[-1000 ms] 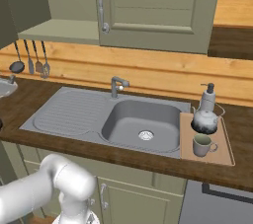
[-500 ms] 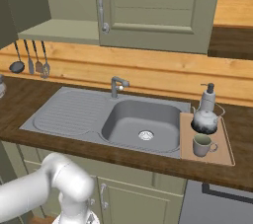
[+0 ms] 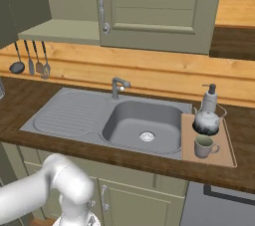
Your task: Pick the kettle from the counter and place it on the tray. Then pick the mug from the cabinet and place it on the tray. Then close the cabinet doors.
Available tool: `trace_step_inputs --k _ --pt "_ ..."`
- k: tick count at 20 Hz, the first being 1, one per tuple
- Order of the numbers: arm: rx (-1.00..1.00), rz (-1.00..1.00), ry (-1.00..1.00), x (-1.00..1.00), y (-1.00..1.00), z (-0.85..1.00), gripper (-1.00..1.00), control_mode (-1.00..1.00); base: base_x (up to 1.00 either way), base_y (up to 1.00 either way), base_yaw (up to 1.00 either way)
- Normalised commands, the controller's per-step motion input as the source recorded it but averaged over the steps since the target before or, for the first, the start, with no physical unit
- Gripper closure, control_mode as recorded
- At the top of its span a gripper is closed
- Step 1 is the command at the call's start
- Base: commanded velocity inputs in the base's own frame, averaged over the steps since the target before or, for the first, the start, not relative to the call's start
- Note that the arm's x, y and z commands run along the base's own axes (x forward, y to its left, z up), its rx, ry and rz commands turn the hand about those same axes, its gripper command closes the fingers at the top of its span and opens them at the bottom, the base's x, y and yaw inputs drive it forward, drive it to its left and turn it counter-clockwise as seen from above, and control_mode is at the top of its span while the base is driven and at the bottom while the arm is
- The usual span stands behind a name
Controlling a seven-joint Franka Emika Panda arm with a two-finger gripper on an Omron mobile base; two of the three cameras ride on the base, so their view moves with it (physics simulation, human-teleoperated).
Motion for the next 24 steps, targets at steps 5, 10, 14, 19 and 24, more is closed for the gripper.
trace_step_inputs --k 5,10,14,19,24 --pt "0.00 0.00 0.03 0.00 0.01 0.32 -1.00 -1.00 0.00 0.00 0.00" --pt "0.00 0.02 0.04 0.00 0.01 -0.09 -1.00 -1.00 0.00 0.00 0.00" --pt "0.00 0.05 0.10 0.04 0.14 -0.11 -1.00 -1.00 0.00 0.00 0.00" --pt "0.00 0.06 0.14 0.04 0.58 0.05 -1.00 -1.00 0.00 0.00 0.00" --pt "0.00 0.03 0.11 0.00 0.54 0.29 -1.00 -1.00 0.00 0.00 0.00"
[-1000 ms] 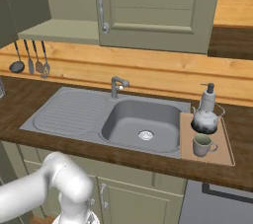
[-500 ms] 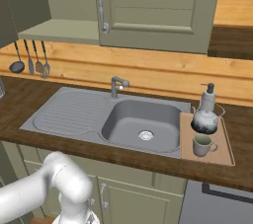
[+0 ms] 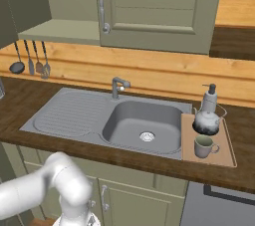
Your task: Pick the kettle from the counter and place it on the tray. Then pick the mug from the cabinet and place it on the tray. Then close the cabinet doors.
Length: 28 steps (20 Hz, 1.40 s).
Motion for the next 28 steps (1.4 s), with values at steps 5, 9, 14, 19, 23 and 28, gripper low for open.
trace_step_inputs --k 5,9,14,19,23,28 --pt "0.00 0.00 0.00 0.00 -0.02 0.54 -1.00 -1.00 0.00 0.00 0.00" --pt "0.00 0.00 0.00 0.00 -0.38 0.43 -1.00 -1.00 0.00 0.00 0.00" --pt "0.03 0.00 0.00 0.00 -0.64 0.29 -1.00 -1.00 0.00 0.00 0.00" --pt "0.10 0.00 0.00 0.10 -0.78 0.19 -1.00 -1.00 0.00 0.00 0.00" --pt "0.13 0.00 0.03 0.18 -0.82 0.16 -1.00 -1.00 0.00 0.00 0.00" --pt "0.16 0.00 0.07 0.32 -0.87 0.14 -1.00 -1.00 0.00 0.00 0.00"
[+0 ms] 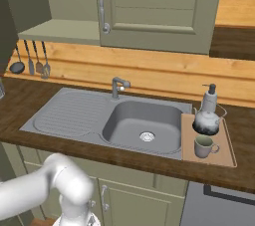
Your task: Pick the kettle from the counter and place it on the tray. Then pick the mug from the cabinet and place it on the tray. Then close the cabinet doors.
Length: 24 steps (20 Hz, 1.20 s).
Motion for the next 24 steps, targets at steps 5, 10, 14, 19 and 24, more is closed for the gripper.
trace_step_inputs --k 5,10,14,19,24 --pt "0.19 0.02 0.10 0.49 -0.85 0.03 -1.00 -1.00 0.00 0.00 0.00" --pt "0.20 0.07 0.07 0.59 -0.84 0.00 -1.00 -1.00 0.00 0.00 0.00" --pt "0.25 0.12 0.05 0.66 -0.81 0.00 -1.00 -1.00 0.00 0.00 0.00" --pt "0.26 0.16 0.02 0.67 -0.74 0.00 -1.00 -1.00 0.00 0.00 0.00" --pt "0.24 0.18 0.03 0.74 -0.62 0.00 -1.00 -1.00 0.00 0.00 0.00"
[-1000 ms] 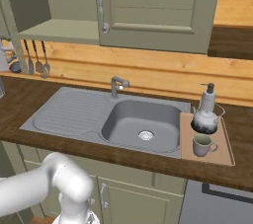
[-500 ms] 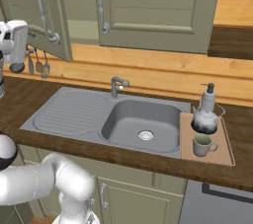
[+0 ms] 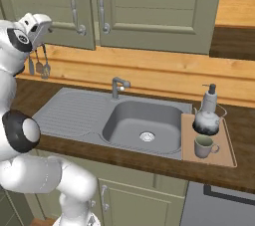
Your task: Pick the kettle from the counter and place it on the tray. Then pick the mug from the cabinet and place it on the tray. Then close the cabinet doors.
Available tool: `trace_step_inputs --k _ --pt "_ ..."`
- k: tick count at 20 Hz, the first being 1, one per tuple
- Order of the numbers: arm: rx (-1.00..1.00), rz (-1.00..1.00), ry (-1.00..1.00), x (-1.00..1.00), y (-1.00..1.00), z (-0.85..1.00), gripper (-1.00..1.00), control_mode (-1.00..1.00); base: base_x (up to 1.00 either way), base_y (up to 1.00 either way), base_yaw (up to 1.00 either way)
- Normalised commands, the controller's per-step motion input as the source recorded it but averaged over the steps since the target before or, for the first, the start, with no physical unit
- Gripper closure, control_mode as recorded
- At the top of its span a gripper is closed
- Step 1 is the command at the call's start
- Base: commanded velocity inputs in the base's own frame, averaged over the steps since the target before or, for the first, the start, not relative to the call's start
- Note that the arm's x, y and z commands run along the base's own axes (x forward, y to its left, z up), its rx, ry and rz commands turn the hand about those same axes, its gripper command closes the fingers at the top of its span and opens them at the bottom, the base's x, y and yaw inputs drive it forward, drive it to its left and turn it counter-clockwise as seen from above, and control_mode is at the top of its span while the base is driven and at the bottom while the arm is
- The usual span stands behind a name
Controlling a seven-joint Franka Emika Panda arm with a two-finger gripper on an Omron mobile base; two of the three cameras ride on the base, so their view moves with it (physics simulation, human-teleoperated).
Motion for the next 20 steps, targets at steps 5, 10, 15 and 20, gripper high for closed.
trace_step_inputs --k 5,10,15,20 --pt "0.23 0.17 0.02 0.70 -0.60 0.00 -1.00 -1.00 0.00 0.00 0.00" --pt "0.21 0.16 0.05 0.66 -0.56 -0.06 -1.00 -1.00 0.00 0.00 0.00" --pt "0.17 0.14 0.06 0.54 -0.47 -0.24 -1.00 -1.00 0.00 0.00 0.00" --pt "0.12 0.10 0.06 0.44 -0.30 -0.37 -1.00 -1.00 0.00 0.00 0.00"
